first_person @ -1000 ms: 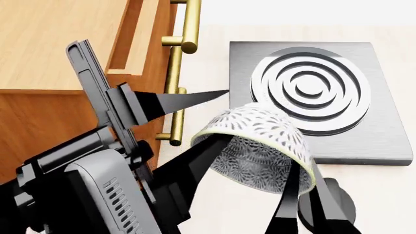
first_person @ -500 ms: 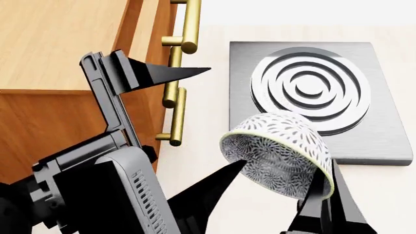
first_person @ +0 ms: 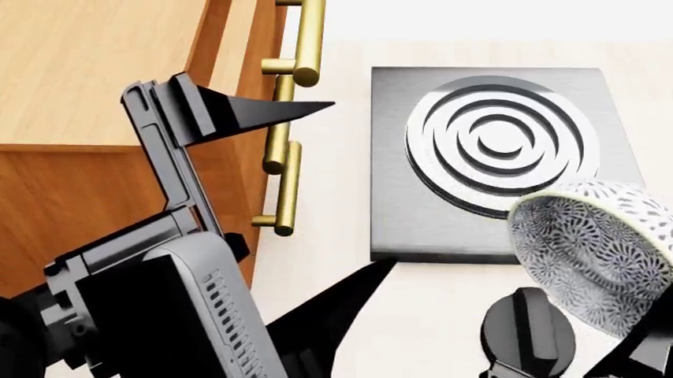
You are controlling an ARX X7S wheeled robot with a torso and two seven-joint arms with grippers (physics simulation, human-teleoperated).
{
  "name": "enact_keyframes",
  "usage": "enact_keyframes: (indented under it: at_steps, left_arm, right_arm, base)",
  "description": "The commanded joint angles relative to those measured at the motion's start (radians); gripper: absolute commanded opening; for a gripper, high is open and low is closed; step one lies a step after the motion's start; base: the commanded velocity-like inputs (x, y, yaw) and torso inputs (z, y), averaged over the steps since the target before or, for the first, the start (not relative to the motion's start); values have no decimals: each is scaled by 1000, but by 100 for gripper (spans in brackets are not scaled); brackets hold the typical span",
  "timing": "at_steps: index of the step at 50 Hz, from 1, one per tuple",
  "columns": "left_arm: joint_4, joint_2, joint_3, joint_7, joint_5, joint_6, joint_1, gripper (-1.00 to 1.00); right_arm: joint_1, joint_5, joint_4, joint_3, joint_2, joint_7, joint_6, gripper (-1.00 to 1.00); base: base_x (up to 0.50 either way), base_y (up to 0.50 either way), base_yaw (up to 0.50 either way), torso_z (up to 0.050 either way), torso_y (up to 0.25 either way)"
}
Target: Pick the akita bowl on the wooden cabinet and place it on the plate.
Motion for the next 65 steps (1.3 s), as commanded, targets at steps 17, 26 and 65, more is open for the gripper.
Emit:
enact_keyframes:
  at_steps: [17,26,65]
  left_arm:
    - [8,13,-29,14,19,1,22,100]
    - [7,15,-28,16,25,0,25,100]
    - [5,0,-31,19,46,20,57,100]
  right_arm:
    - [-117,75,-29,278,-26,249,-21,-100]
    - [-147,85,-51,310,-19,215,-66,-100]
    - [-327,353,-30,558,-26,-61,-499,-100]
  base:
    - [0,0,0,0,1]
    - [0,0,0,0,0]
    - [0,0,0,0,0]
